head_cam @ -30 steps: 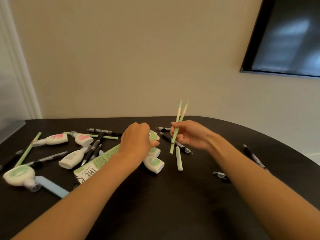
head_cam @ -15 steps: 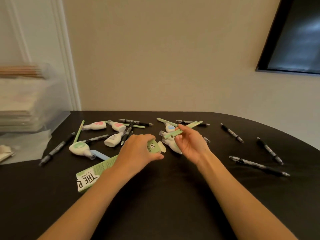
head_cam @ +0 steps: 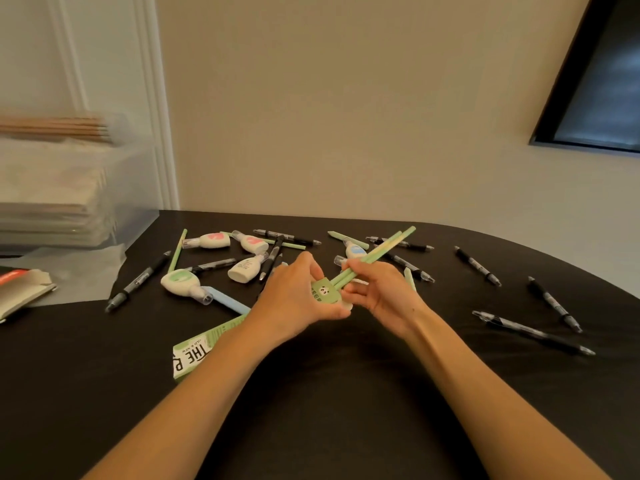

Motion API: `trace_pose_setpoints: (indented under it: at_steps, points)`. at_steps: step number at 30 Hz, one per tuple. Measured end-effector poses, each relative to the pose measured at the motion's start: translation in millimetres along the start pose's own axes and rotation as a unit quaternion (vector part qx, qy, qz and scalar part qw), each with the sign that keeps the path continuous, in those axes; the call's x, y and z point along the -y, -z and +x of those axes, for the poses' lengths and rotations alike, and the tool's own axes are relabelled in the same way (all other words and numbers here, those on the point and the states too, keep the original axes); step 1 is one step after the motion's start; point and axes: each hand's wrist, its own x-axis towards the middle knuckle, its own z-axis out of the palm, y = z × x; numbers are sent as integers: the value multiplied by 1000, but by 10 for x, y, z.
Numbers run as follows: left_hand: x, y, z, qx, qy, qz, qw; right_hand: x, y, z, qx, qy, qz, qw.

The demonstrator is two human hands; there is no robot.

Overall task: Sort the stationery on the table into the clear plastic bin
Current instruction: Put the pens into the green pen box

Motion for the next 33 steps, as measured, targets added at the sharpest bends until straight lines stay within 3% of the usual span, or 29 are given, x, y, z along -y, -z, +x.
trace_pose_setpoints:
  at_steps: [2, 4, 6, 10, 12, 15, 19, 25, 28, 33]
  points:
    - [11, -8, -2, -7, 10, 0, 1000, -44, -104, -20, -16, 19, -110, 994]
    - [11, -9, 1, -19, 26, 10, 999, -93, -202, -16, -68, 30, -146, 986]
    - [3, -10, 2, -37, 41, 14, 998, -153, -277, -3, -96, 13, -119, 988]
    - [-2, -18, -8, -74, 62, 9, 995, -239, -390, -20, -32, -37, -28, 998]
    - [-1, -18, -21, -73, 65, 18, 995, -194, -379, -21, -38, -42, -21, 998]
    - [3, -3, -34, -72, 55, 20, 996, -135, -313, -12, -87, -1, -59, 994]
    - [-24, -25, -34, -61, 32, 16, 997, -92, -215, -28, -109, 47, 44, 992]
    - [-33, -16, -26, -78, 33, 20, 996, -164, -326, -39, -49, -18, -20, 998]
    - [-22, -1, -29, -82, 36, 14, 996, -99, -327, 3, -82, 10, -41, 996]
    - [-75, -46, -37, -70, 47, 34, 996, -25, -196, 15, -145, 60, 81, 984]
